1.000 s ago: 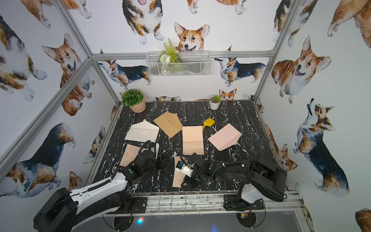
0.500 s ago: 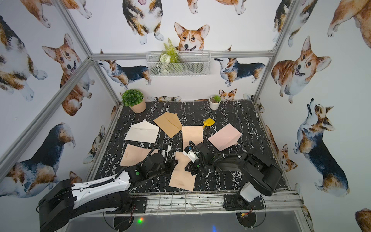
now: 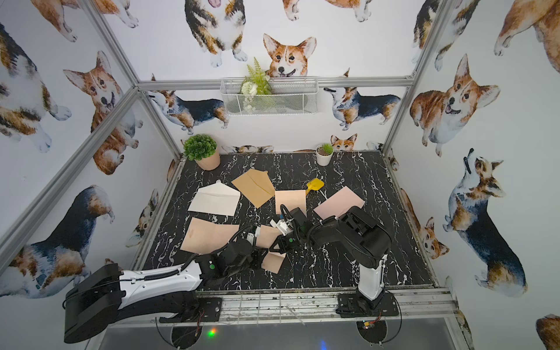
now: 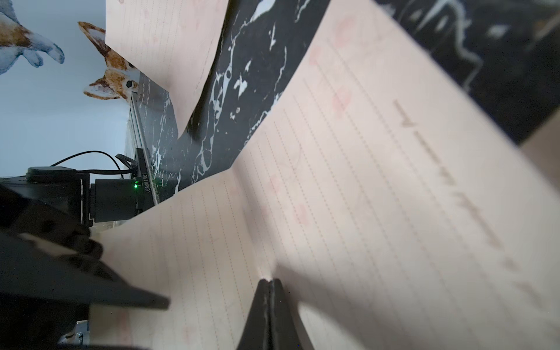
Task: Take the letter paper out of the envelope
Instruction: Unfold the letter paper at the center of the board.
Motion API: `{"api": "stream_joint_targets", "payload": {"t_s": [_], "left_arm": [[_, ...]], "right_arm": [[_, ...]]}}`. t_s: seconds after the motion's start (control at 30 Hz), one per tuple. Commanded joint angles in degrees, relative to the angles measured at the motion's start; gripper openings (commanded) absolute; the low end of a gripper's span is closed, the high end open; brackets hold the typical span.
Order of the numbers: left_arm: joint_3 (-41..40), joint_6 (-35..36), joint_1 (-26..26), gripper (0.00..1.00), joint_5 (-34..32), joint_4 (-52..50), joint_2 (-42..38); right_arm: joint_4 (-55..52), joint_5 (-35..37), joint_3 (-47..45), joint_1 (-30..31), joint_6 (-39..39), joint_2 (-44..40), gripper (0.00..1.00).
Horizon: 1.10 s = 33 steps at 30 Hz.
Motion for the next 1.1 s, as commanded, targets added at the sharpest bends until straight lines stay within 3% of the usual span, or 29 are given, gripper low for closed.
{"api": "stream_joint_targets", "payload": {"t_s": [0.0, 0.37, 0.5, 0.63, 0.77, 0.87, 1.07], "left_arm": [[-3.18, -2.74, -0.08, 0.19, -2.19, 1.81, -1.61], [-7.06, -3.87, 0.16, 0.20, -8.15, -7.19, -9.03], [-4.08, -2.54, 0.88, 0.22, -5.85, -8.10, -4.31], [-0.07, -1.43, 1.82, 0.22, -1.65, -5.81, 6.94], [5.22, 0.34, 1.93, 0.11, 2.21, -5.46, 16.80], [5.93, 0.66, 1.97, 0.05, 2.49, -5.37, 17.43], [3.12, -0.44, 1.94, 0.06, 0.80, -4.86, 10.23]], "right_arm": [[-6.66, 7.06, 2.18, 0.60, 0.89, 2.00, 0.00], [-4.29, 6.68, 11.45, 0.94, 1.27, 8.12, 0.00], [-3.37, 7.38, 11.20, 0.99, 1.35, 8.49, 0.00], [-3.16, 8.06, 10.25, 0.94, 1.00, 7.53, 0.00], [-4.85, 8.28, 11.67, 0.44, -0.55, 7.34, 0.00], [-4.66, 7.85, 13.40, -0.31, -1.39, 8.60, 0.00], [-5.08, 8.83, 16.48, -2.62, -3.40, 11.18, 0.00]]}}
